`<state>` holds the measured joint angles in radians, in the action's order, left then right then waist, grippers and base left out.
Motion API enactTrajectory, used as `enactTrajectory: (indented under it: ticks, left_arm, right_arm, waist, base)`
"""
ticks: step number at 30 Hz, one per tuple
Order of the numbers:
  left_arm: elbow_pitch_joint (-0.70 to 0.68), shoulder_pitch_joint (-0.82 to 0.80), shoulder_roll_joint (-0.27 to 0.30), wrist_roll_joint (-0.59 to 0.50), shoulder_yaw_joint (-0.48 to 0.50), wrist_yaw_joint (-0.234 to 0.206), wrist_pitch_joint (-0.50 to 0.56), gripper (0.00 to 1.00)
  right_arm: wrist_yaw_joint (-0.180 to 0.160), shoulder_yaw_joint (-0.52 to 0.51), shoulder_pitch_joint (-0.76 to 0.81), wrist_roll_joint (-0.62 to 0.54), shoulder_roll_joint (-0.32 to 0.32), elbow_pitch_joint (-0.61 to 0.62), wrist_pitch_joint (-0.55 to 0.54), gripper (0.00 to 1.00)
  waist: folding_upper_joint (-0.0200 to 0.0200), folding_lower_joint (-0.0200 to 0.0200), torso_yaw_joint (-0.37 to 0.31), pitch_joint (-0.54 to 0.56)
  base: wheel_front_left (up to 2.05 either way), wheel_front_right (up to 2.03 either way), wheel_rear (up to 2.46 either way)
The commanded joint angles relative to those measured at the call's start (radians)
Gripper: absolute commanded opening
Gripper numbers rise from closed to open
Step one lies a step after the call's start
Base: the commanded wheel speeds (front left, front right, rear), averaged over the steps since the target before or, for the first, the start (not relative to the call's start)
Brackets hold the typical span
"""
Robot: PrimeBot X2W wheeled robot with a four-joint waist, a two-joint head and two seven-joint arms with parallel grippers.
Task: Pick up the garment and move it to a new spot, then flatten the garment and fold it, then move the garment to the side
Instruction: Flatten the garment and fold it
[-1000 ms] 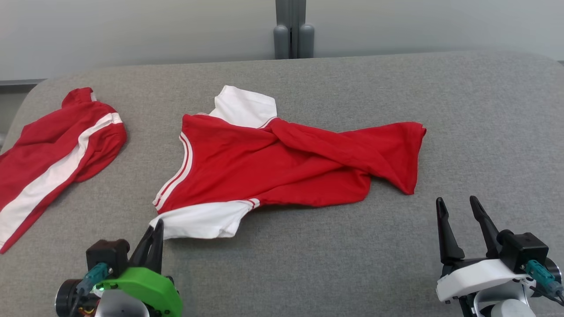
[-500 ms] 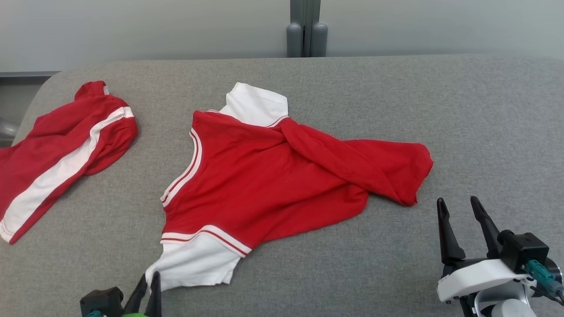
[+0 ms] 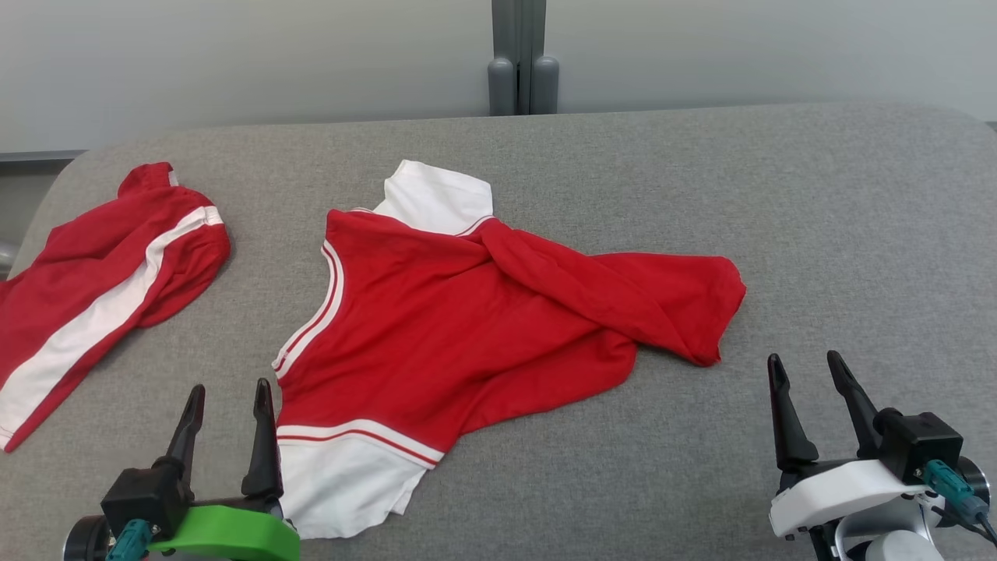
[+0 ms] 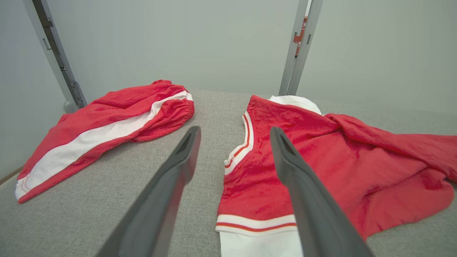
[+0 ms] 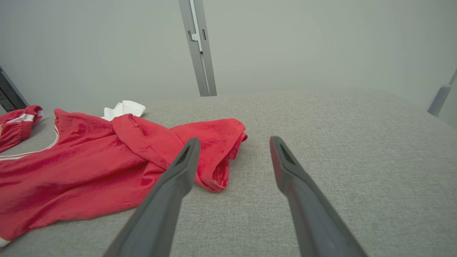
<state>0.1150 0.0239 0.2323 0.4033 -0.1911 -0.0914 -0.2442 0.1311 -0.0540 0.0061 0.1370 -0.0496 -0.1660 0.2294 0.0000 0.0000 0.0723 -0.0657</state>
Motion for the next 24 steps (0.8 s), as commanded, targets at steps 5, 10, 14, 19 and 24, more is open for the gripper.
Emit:
enactTrajectory:
  ticks: [5, 10, 14, 19, 24]
  left_arm:
    - [-0.021, -0.044, -0.026, -0.041, 0.043, 0.010, -0.022, 1.00]
    - [-0.038, -0.048, -0.059, -0.081, 0.092, 0.036, -0.021, 1.00]
    - [-0.027, -0.057, -0.086, -0.102, 0.129, 0.063, -0.021, 1.00]
    - [-0.013, -0.064, -0.120, -0.131, 0.158, 0.093, -0.021, 1.00]
    - [0.000, -0.073, -0.146, -0.146, 0.182, 0.120, -0.020, 1.00]
  right_arm:
    - [-0.001, 0.017, -0.009, -0.012, -0.009, -0.014, -0.008, 1.00]
    - [-0.001, 0.056, -0.047, -0.014, -0.039, -0.053, -0.023, 1.00]
    - [-0.001, 0.090, -0.103, -0.011, -0.076, -0.115, -0.039, 1.00]
    - [-0.001, 0.125, -0.168, -0.001, -0.108, -0.224, -0.052, 1.00]
    - [-0.001, 0.166, -0.232, 0.008, -0.132, -0.360, -0.056, 1.00]
  waist:
    - [0.0000, 0.0000, 0.005, 0.004]
    - [0.0000, 0.0000, 0.011, -0.004]
    - [0.0000, 0.0000, 0.025, -0.018]
    - [0.0000, 0.0000, 0.052, -0.037]
    - [0.0000, 0.0000, 0.081, -0.060]
  base:
    - [0.00, 0.00, 0.00]
    - [0.00, 0.00, 0.00]
    - [0.00, 0.00, 0.00]
    - [0.00, 0.00, 0.00]
    - [0.00, 0.00, 0.00]
